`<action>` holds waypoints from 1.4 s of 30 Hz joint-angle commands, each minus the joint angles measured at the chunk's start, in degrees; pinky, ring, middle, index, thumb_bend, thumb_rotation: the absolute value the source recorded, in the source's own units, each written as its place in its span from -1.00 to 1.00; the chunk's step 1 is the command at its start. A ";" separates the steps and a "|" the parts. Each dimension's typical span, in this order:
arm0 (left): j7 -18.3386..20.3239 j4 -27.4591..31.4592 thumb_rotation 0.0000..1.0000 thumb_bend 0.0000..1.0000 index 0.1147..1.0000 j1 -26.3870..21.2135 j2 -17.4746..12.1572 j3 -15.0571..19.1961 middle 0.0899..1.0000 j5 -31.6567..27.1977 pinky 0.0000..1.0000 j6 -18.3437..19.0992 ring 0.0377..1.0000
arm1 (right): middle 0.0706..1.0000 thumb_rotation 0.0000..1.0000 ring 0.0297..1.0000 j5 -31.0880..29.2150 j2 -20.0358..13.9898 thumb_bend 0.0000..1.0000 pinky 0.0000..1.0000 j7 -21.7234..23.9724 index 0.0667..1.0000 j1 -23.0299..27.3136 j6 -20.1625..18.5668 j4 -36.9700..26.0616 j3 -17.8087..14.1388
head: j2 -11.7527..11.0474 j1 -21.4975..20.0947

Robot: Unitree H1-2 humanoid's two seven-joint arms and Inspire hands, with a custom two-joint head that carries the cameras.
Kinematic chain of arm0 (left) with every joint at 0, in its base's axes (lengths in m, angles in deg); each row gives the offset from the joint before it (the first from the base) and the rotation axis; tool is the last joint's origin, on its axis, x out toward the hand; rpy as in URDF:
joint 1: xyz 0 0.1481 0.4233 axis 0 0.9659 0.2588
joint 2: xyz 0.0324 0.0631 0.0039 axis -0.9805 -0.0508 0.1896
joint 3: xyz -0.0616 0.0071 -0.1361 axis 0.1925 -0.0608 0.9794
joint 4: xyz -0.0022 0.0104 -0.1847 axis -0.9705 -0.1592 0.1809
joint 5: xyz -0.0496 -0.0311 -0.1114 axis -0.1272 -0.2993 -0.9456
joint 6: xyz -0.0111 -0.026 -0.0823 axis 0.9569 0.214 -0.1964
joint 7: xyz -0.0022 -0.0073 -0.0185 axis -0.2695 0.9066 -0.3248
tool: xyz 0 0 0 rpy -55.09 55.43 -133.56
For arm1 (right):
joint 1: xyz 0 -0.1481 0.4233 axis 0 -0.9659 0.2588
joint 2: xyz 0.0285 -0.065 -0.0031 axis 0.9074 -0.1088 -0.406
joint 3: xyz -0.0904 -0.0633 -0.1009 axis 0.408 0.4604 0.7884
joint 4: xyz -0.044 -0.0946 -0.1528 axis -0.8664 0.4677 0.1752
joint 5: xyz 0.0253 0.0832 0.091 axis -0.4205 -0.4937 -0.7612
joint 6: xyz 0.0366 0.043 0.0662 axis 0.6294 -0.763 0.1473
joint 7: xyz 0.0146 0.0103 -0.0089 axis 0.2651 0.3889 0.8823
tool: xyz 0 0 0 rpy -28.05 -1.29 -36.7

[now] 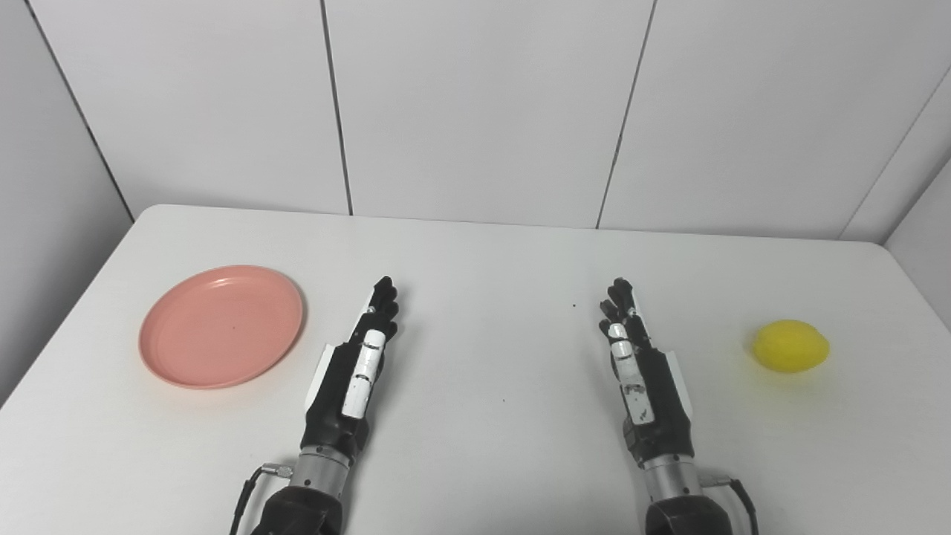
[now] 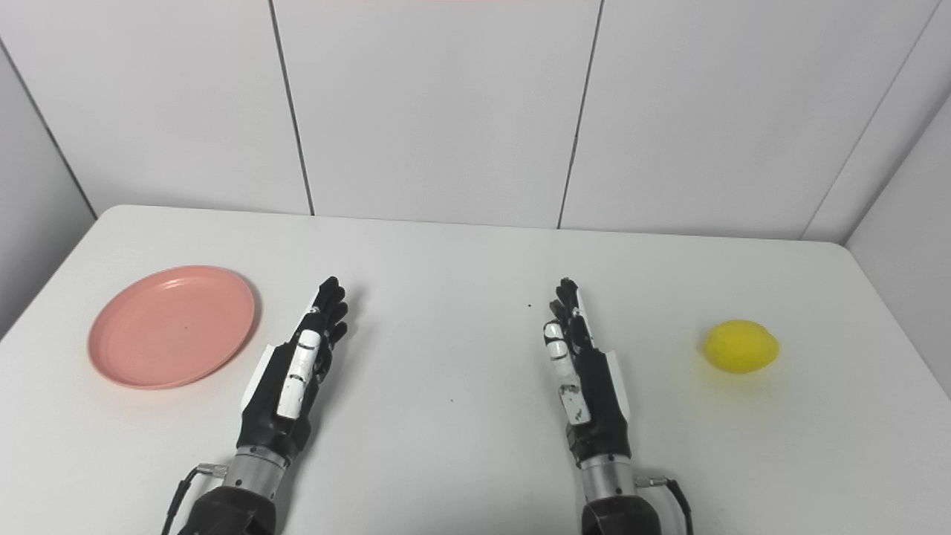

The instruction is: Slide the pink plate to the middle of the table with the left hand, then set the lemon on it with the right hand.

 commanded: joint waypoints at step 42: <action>-3.22 -1.70 1.00 0.15 0.84 -5.49 1.73 1.66 0.87 3.00 0.79 -4.26 0.87 | 1.00 1.00 1.00 -6.87 -6.13 -0.14 1.00 7.73 1.00 -2.12 2.68 0.24 -3.89 | -10.37 27.29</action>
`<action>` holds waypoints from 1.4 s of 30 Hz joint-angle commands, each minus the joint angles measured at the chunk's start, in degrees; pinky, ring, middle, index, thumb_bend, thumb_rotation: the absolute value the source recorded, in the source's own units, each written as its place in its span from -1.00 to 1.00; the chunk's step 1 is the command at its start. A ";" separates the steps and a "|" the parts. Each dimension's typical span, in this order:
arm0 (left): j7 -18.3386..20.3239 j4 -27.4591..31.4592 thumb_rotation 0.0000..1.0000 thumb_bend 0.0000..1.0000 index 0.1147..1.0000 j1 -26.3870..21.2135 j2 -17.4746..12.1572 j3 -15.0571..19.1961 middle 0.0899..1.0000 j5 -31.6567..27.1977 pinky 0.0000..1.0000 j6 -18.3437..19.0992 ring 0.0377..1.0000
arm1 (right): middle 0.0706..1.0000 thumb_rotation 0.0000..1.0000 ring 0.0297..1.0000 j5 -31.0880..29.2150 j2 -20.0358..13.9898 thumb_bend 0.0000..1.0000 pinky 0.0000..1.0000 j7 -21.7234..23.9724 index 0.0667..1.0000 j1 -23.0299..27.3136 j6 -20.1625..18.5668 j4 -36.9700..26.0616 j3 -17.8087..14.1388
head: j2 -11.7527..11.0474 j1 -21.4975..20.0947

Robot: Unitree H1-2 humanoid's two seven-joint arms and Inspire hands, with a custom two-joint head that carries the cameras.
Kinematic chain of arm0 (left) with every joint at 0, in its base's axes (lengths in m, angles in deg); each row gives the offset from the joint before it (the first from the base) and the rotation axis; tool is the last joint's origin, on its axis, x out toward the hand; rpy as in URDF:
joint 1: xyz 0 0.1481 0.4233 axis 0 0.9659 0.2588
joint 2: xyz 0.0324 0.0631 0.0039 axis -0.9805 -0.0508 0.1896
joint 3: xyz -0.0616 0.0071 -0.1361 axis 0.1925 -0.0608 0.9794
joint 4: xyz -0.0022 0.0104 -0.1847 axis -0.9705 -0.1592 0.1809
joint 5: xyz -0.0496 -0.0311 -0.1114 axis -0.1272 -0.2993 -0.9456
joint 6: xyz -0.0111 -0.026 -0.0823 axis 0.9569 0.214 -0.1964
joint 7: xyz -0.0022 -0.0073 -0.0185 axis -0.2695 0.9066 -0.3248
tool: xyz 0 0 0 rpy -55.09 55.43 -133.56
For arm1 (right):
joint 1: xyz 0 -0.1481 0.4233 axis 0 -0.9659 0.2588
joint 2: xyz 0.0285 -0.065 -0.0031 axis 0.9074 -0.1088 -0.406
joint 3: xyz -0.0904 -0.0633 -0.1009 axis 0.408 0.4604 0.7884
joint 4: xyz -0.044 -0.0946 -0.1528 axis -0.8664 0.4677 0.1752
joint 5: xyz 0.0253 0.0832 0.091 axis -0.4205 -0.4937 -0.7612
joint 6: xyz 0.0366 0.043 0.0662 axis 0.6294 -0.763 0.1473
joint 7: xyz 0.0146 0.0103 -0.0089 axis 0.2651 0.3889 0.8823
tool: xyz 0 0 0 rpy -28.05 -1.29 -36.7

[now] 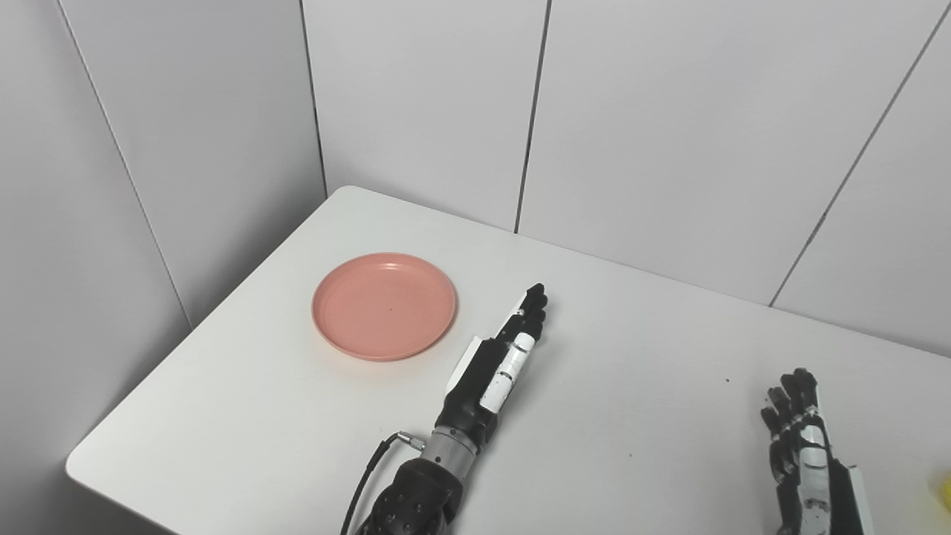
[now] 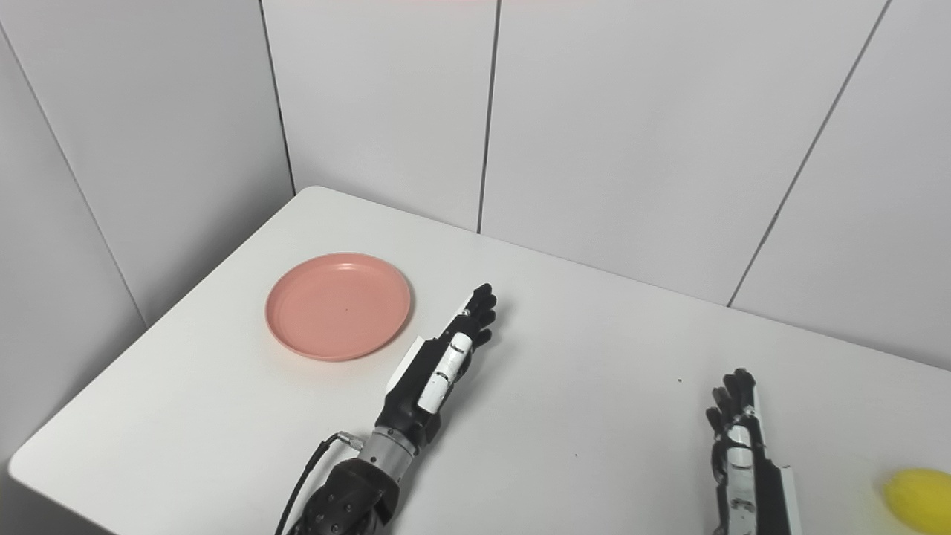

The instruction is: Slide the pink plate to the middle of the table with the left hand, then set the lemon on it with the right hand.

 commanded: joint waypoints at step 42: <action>-13.17 1.05 1.00 0.18 0.37 -11.27 -14.79 22.96 0.41 1.43 0.45 4.38 0.45 | 1.00 1.00 1.00 -0.84 -2.99 -0.06 1.00 0.58 1.00 -0.86 1.25 0.54 -1.01 | -0.23 0.53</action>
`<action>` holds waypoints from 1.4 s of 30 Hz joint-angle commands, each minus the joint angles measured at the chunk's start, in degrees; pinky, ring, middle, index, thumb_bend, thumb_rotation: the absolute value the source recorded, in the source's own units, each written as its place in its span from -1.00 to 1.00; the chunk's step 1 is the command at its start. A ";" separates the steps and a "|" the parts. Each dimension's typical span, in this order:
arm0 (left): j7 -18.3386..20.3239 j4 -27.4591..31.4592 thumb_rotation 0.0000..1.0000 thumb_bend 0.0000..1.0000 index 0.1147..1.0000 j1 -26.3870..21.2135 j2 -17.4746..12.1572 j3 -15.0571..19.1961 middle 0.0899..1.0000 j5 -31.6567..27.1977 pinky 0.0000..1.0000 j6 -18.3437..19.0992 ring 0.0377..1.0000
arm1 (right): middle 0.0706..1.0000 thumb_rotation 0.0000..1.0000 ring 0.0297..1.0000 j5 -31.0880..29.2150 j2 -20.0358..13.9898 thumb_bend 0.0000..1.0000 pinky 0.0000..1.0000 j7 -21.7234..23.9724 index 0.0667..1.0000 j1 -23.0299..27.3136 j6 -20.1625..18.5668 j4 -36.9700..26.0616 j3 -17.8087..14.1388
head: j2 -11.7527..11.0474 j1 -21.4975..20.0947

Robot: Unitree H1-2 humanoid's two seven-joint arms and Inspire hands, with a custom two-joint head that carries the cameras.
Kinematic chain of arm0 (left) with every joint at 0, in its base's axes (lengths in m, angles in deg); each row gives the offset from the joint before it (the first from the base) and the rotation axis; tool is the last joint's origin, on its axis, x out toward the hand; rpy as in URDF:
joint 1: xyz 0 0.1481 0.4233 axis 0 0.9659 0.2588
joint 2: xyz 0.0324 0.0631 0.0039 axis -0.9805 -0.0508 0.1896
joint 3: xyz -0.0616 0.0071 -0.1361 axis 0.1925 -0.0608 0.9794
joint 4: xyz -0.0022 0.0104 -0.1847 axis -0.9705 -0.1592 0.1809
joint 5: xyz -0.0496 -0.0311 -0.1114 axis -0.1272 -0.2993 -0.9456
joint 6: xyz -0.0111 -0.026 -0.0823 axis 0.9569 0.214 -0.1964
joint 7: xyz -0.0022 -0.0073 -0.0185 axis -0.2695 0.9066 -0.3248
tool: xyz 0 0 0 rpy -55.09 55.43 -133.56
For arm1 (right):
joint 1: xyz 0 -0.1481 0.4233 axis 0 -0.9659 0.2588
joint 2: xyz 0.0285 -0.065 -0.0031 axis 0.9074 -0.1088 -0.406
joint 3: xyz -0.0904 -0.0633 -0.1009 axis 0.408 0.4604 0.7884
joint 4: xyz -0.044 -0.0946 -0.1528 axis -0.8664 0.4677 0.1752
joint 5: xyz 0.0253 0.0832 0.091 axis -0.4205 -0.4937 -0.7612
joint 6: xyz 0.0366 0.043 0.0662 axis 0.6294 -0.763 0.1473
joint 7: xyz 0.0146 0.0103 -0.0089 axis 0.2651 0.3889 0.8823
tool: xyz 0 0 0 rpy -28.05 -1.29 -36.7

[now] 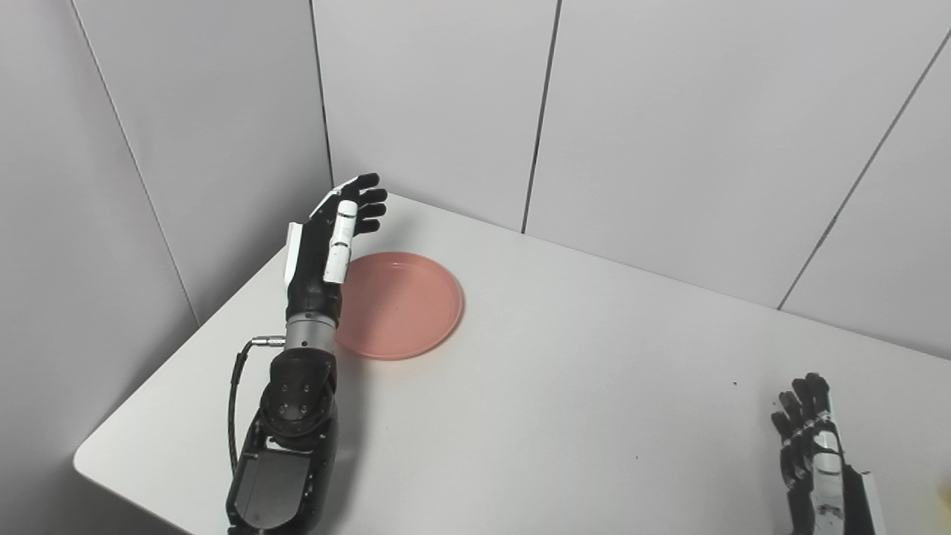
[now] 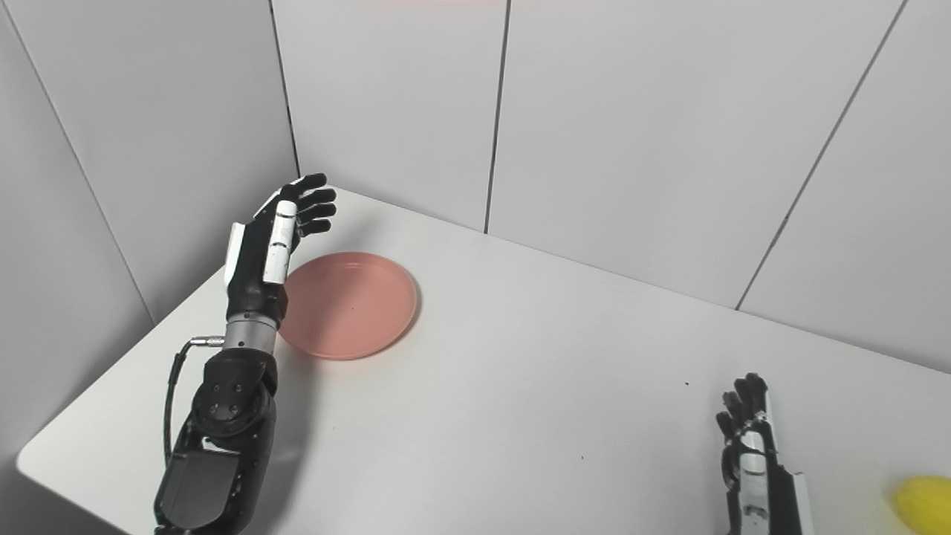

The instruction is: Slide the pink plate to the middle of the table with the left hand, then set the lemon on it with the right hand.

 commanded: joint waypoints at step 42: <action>2.96 -14.69 1.00 0.15 0.58 -1.99 -1.83 0.22 0.60 -13.32 0.63 -4.40 0.62 | 1.00 1.00 1.00 -0.14 -2.71 -0.02 1.00 0.22 1.00 -1.97 0.12 -1.99 -0.73 | 1.44 0.11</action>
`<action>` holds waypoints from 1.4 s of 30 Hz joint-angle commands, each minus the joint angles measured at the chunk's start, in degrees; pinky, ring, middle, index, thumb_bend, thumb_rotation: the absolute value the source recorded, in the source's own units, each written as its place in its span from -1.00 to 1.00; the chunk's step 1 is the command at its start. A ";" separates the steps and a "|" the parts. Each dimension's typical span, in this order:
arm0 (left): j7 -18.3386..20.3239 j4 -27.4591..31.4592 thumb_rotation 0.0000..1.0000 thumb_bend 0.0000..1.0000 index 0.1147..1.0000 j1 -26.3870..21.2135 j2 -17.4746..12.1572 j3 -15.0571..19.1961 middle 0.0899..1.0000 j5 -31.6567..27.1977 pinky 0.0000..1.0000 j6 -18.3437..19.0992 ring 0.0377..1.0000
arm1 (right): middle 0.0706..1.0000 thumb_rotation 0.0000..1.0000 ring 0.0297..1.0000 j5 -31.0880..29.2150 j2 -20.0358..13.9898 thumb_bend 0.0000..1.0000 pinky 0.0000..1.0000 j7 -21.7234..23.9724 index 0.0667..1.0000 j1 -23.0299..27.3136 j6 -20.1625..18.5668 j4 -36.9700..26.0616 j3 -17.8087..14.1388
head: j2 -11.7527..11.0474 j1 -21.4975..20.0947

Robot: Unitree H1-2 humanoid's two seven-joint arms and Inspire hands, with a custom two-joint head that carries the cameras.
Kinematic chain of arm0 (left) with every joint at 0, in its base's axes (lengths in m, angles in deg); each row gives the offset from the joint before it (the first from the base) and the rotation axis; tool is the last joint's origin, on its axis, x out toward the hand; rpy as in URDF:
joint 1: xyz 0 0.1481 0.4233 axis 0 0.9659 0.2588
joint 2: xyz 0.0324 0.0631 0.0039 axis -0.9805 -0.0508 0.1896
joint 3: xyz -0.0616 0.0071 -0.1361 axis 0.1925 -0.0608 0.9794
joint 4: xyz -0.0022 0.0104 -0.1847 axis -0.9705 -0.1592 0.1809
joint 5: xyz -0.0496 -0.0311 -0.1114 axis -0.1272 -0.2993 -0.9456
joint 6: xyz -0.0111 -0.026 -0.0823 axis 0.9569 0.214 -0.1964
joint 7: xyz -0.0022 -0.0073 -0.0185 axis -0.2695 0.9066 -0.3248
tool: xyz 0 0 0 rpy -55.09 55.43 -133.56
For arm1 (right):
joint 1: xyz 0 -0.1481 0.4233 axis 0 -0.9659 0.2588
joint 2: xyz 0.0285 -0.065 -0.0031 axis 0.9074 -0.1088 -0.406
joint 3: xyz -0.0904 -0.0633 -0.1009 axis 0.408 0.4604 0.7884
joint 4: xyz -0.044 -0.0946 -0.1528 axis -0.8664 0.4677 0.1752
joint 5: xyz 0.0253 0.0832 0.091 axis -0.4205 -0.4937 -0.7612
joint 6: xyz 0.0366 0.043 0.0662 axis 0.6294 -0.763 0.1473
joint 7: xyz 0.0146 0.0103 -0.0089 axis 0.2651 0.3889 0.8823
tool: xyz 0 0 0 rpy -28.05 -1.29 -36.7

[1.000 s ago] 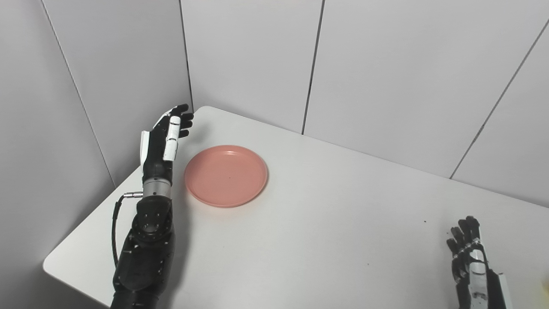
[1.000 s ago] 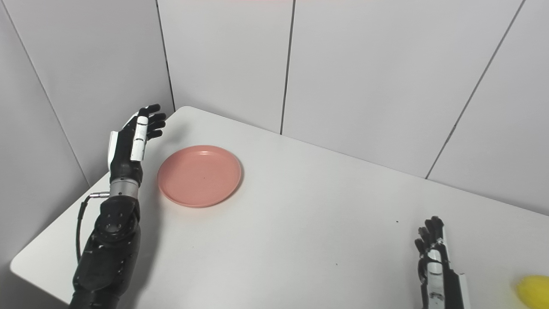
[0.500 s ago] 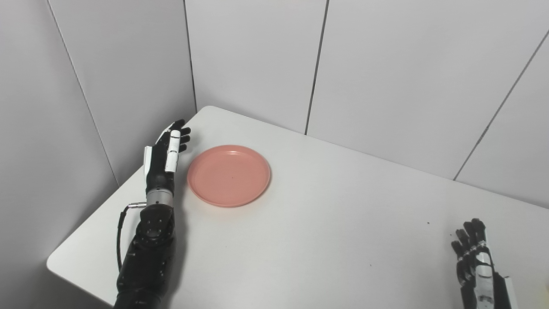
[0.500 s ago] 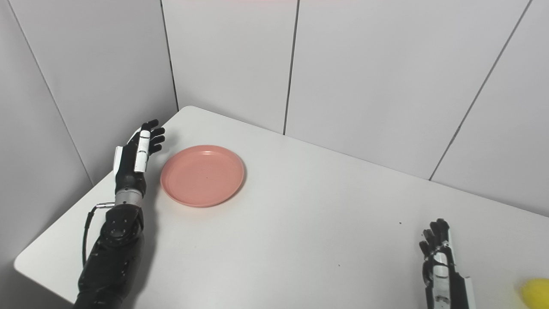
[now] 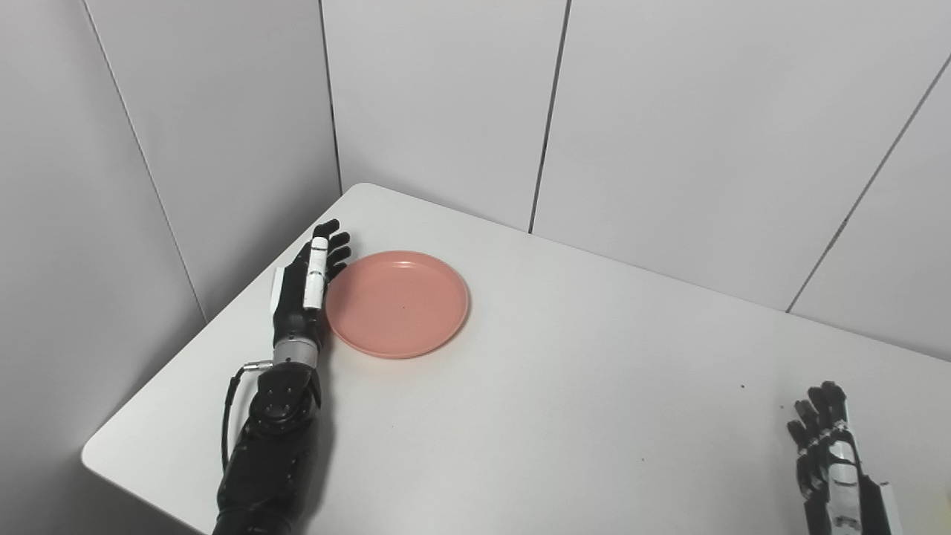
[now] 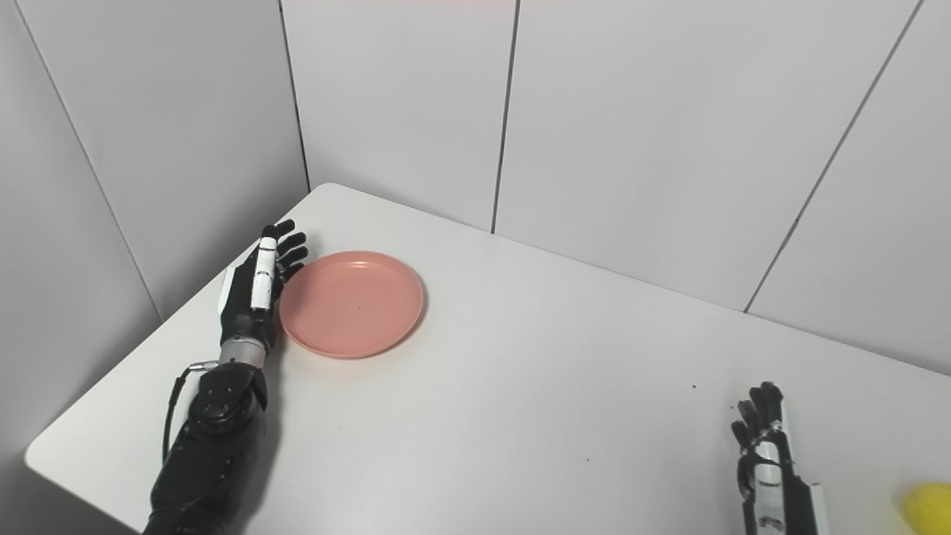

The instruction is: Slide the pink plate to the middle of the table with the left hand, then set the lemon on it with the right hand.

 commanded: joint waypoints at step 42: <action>9.28 3.00 1.00 0.24 0.69 -0.08 7.38 -14.76 0.74 1.90 0.81 1.47 0.78 | 0.97 0.75 0.96 2.00 2.28 0.02 0.99 -2.26 0.98 -0.23 0.23 -1.40 -0.23 | 5.41 -13.11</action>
